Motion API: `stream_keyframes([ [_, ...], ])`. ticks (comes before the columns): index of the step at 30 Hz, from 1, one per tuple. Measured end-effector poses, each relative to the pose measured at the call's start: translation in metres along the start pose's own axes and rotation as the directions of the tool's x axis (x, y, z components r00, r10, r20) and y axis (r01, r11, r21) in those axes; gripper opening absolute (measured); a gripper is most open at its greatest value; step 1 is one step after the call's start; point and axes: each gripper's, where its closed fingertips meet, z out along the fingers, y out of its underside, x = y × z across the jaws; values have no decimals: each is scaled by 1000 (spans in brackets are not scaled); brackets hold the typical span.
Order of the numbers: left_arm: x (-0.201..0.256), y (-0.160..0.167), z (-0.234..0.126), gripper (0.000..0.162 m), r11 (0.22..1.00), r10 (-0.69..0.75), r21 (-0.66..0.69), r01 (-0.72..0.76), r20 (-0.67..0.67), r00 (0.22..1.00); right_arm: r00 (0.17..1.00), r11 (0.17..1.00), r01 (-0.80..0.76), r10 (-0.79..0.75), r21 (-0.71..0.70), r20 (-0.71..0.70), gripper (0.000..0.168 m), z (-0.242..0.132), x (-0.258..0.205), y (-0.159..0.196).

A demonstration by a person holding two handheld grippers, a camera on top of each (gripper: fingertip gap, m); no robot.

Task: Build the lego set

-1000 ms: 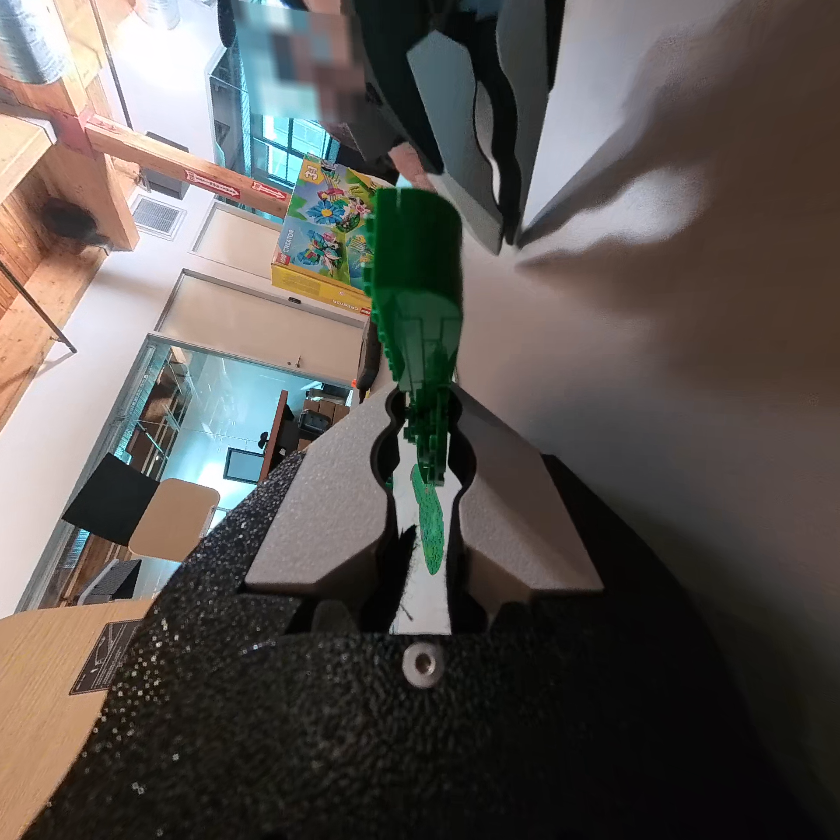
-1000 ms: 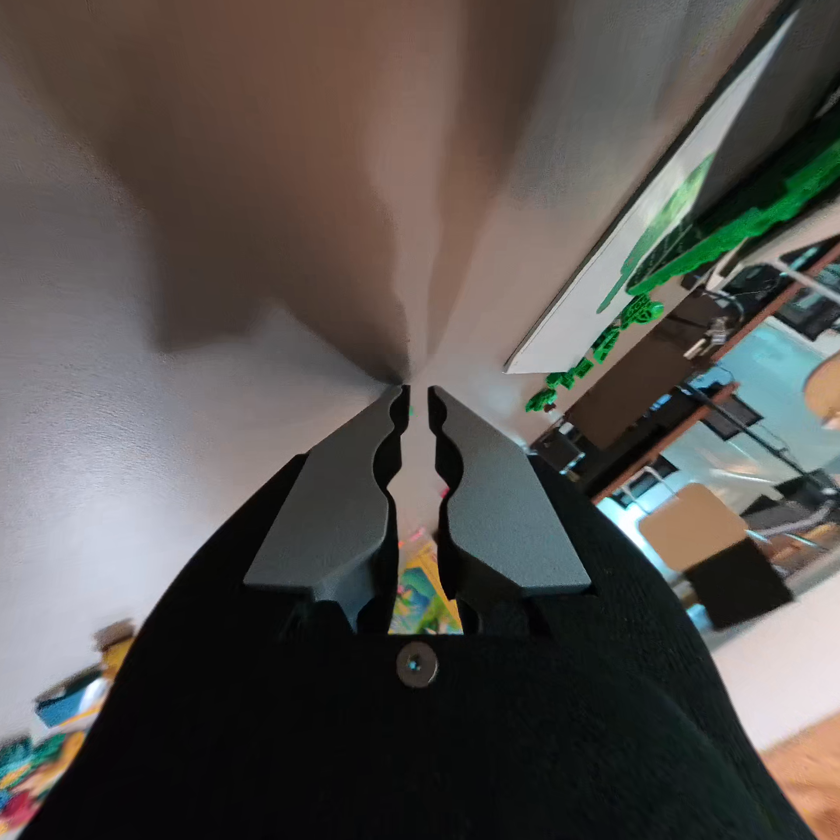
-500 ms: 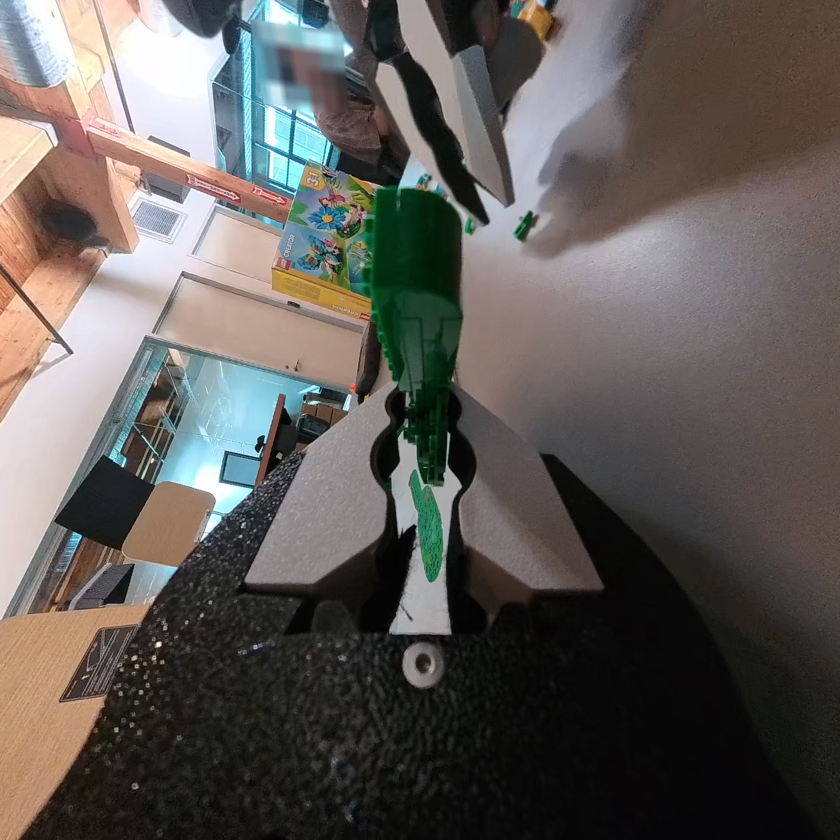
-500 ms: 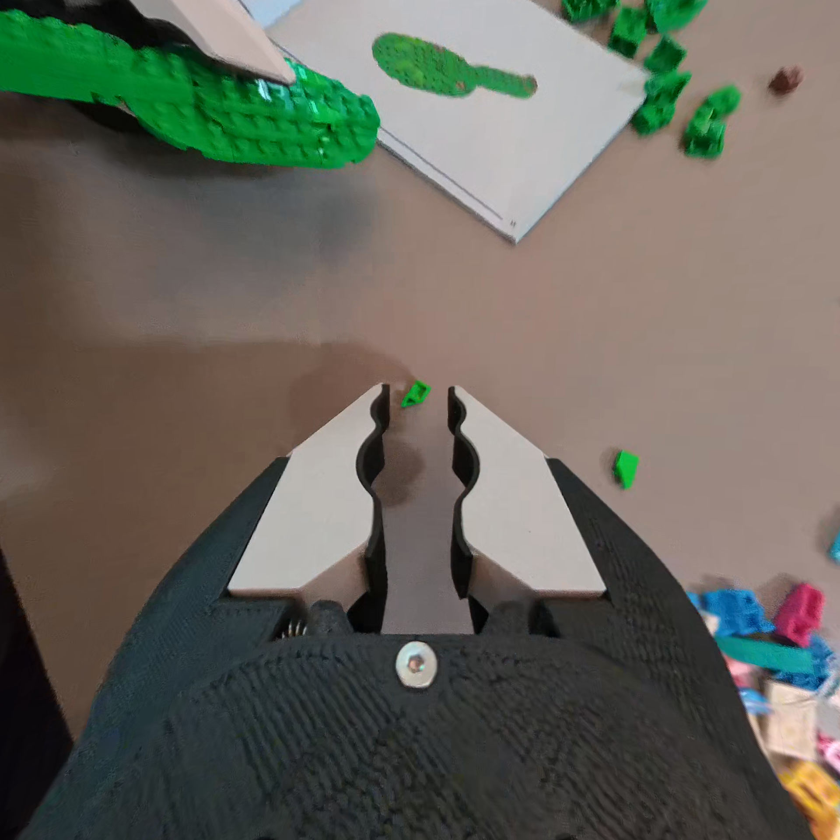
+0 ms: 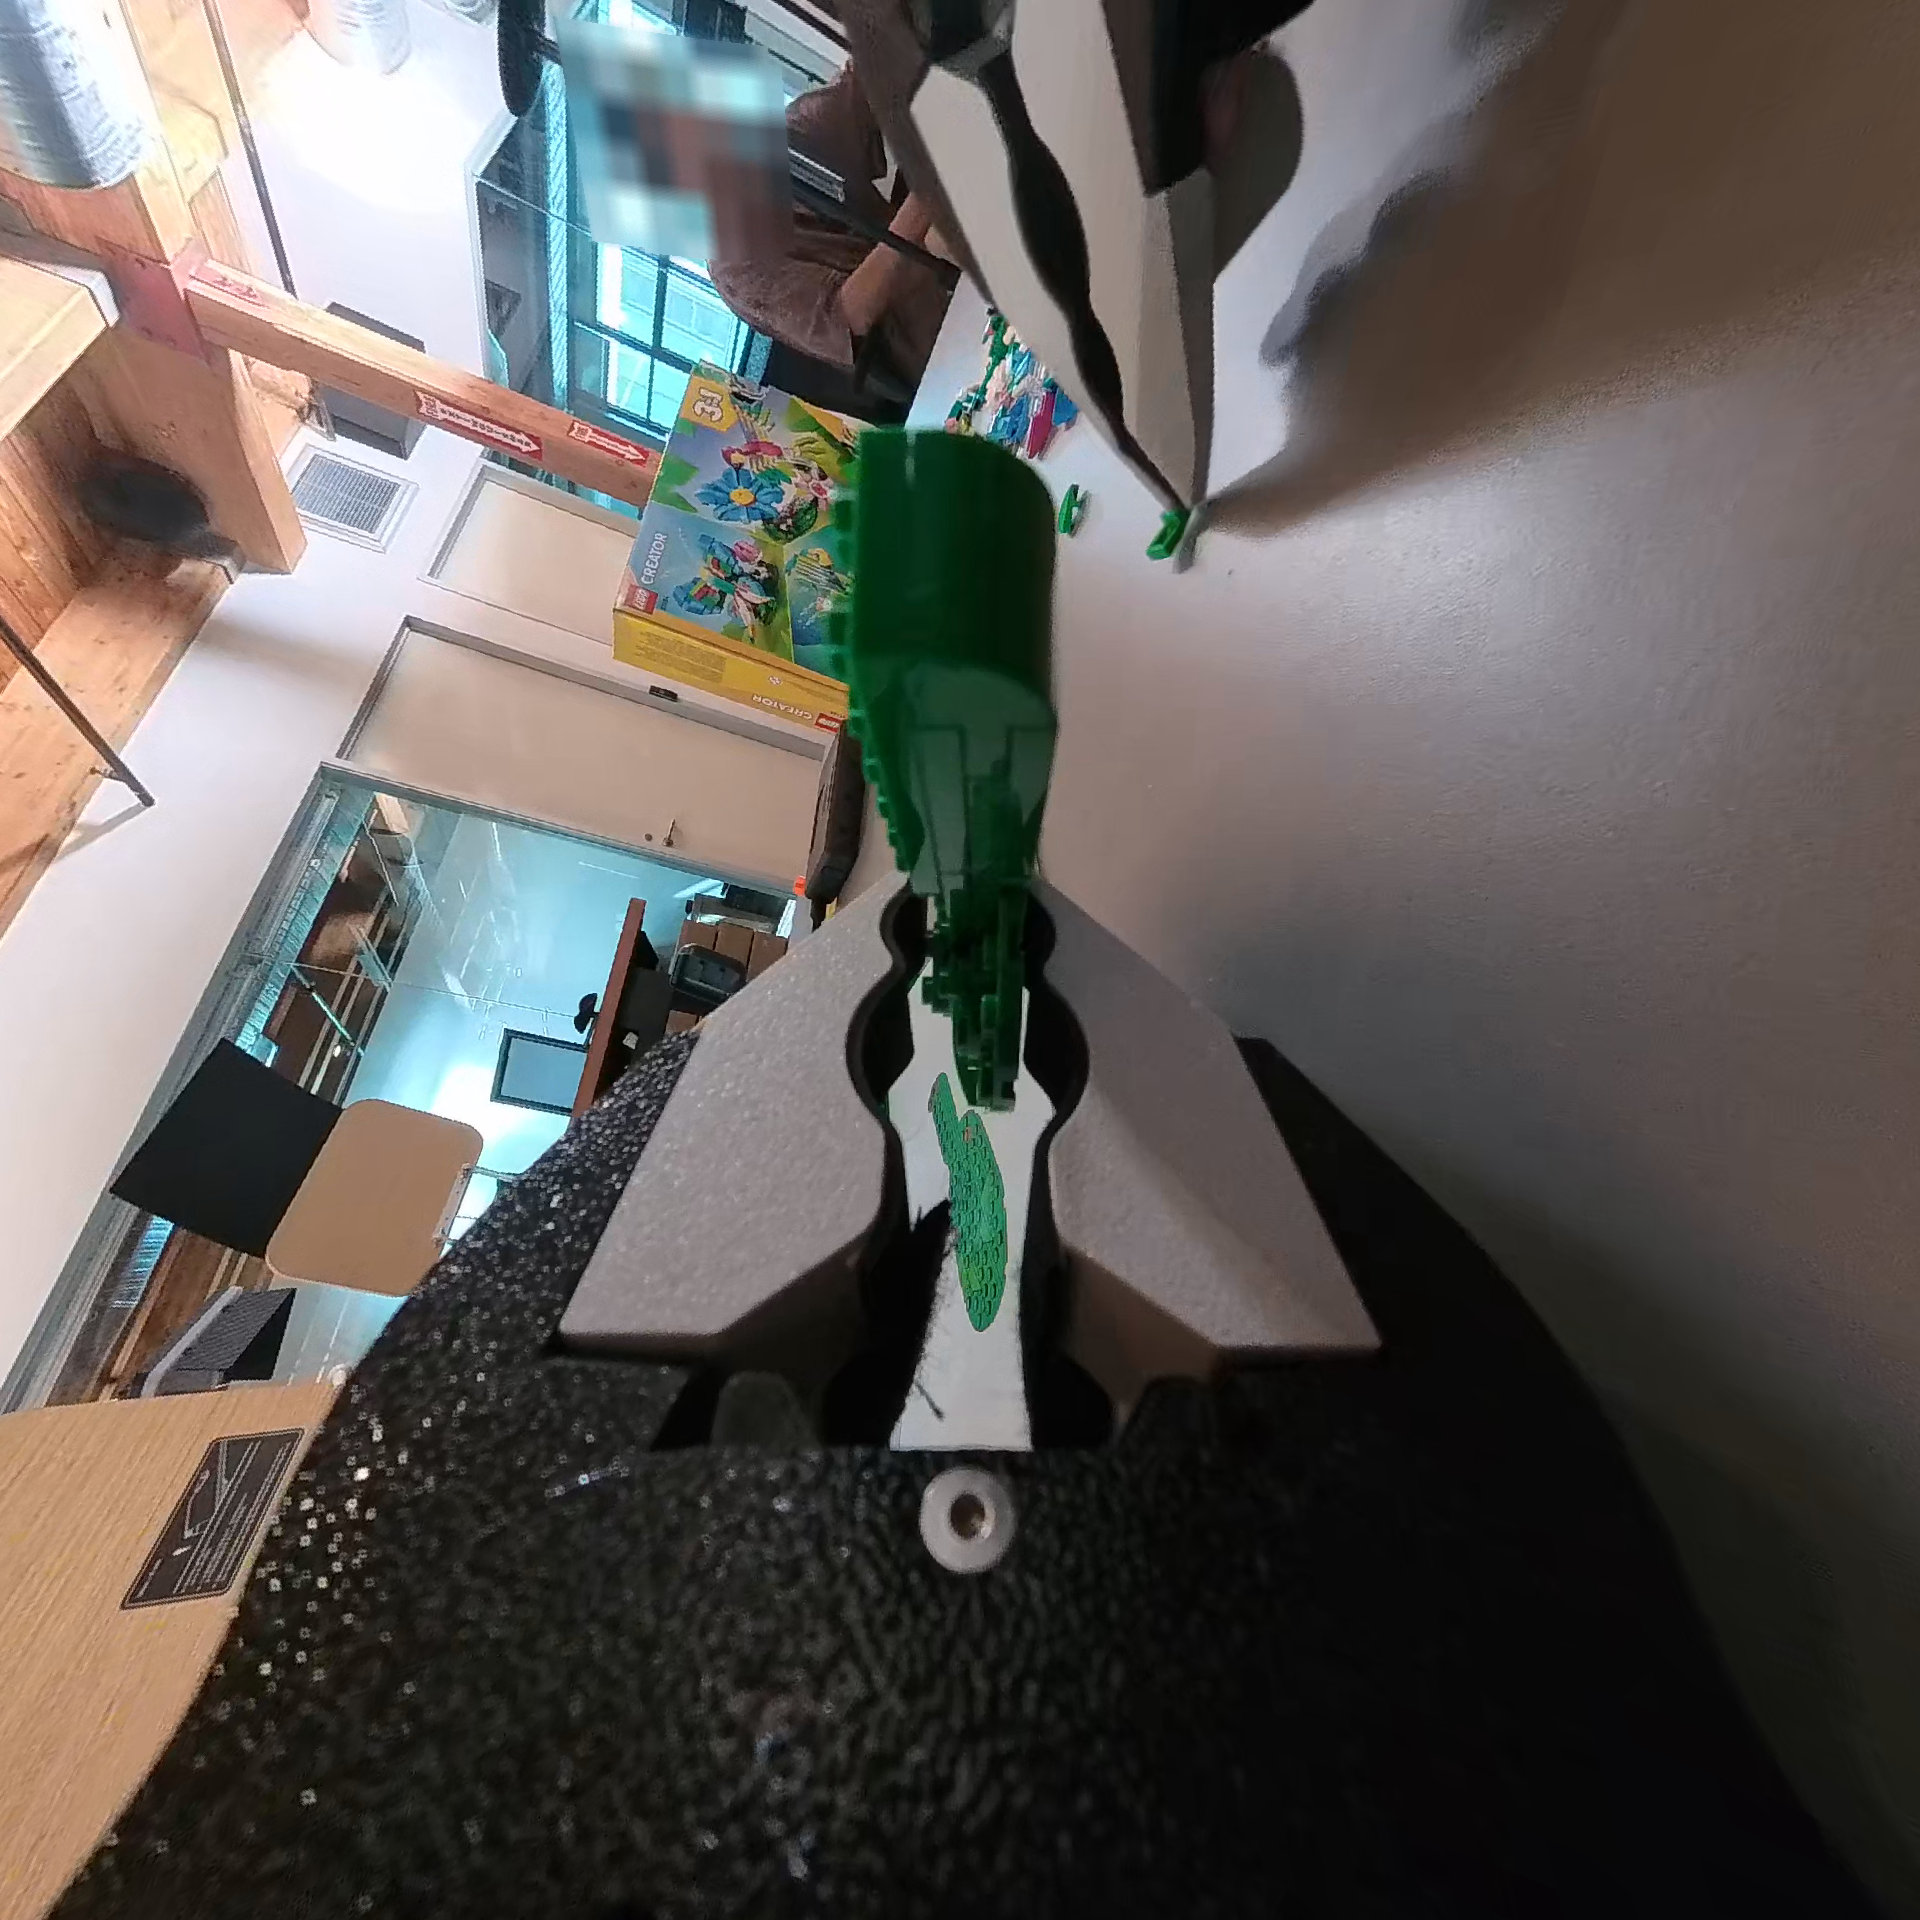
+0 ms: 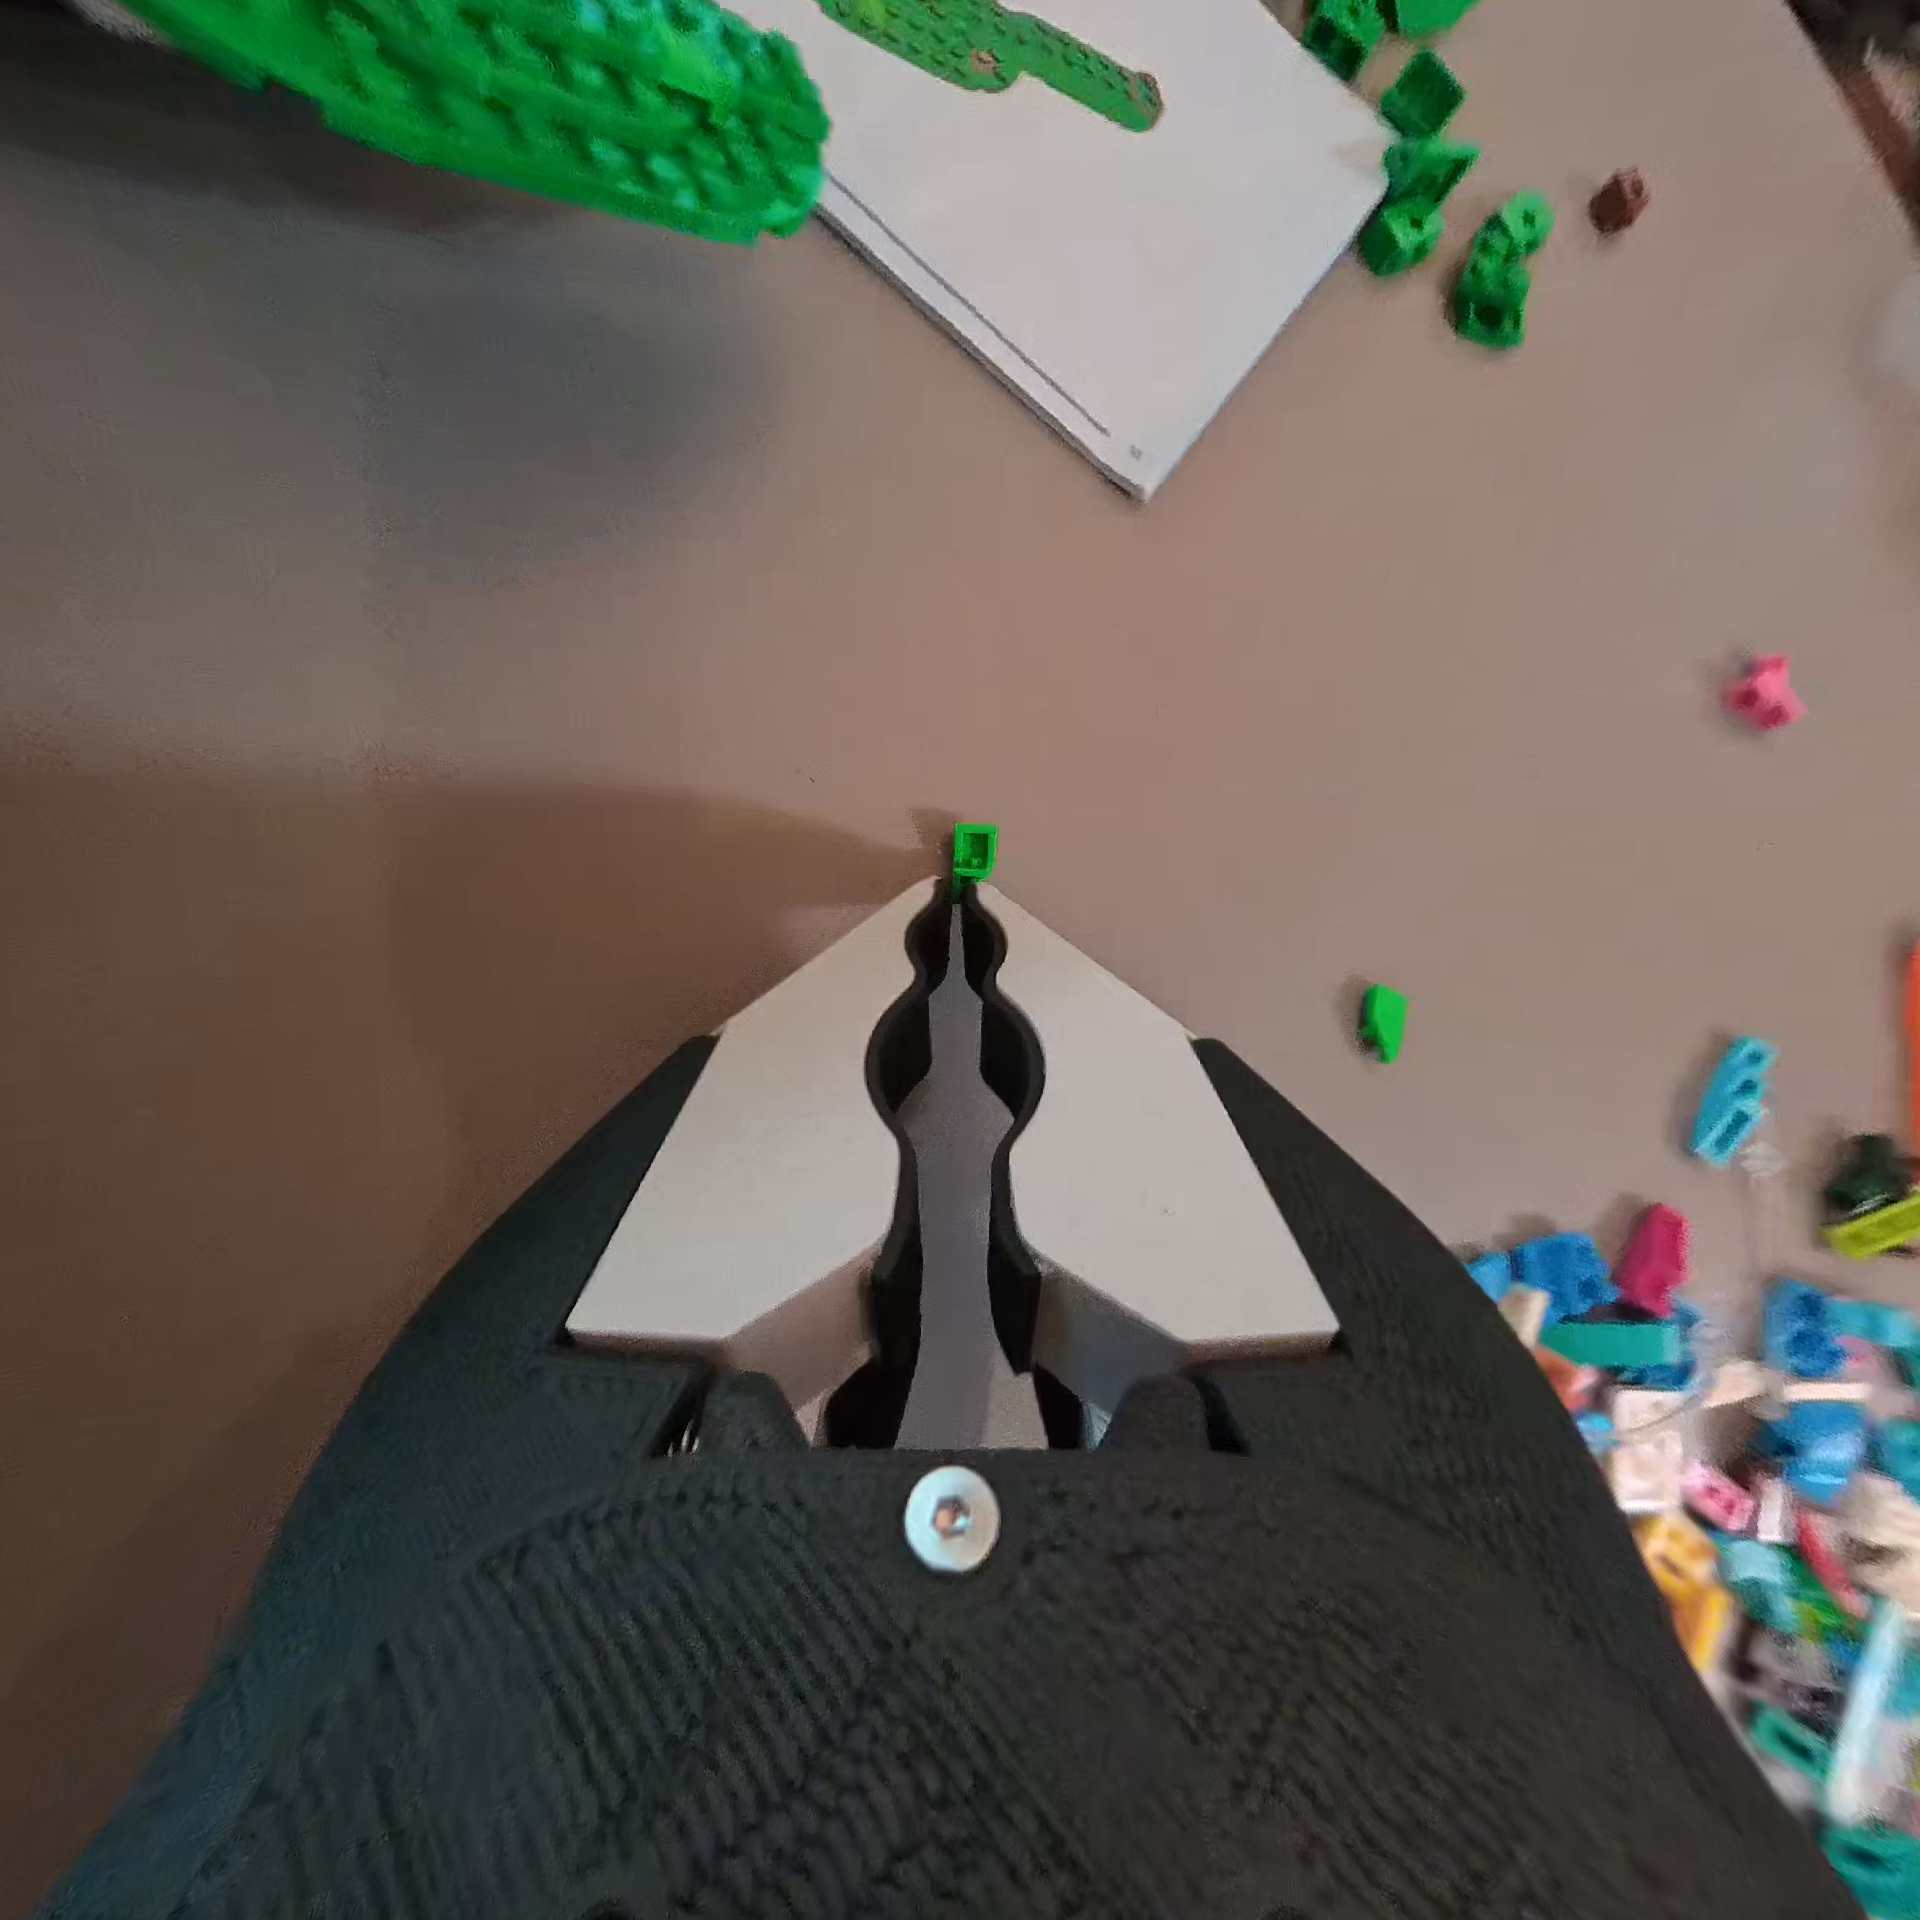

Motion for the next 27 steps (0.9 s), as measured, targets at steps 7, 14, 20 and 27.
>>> stream_keyframes([
  [7, -2, -8, 0, 13, 999, -44, 21, 44, -2, 999, 717, 755, 654, -599, 49, -357, 0, -22, -4, -66],
  [14, -21, -21, -2, 13, 992, -97, 82, 92, 60, 993, -180, 18, 934, -839, -358, -513, 0, -30, -28, -117],
  [20, -23, -25, -5, 13, 991, -94, 101, 86, 75, 993, -438, -216, 865, -764, -452, -473, 0, -27, -31, -127],
  [27, -33, -28, -10, 13, 986, -120, 134, 104, 116, 986, -578, -357, 804, -658, -476, -483, 0, -29, -41, -128],
])
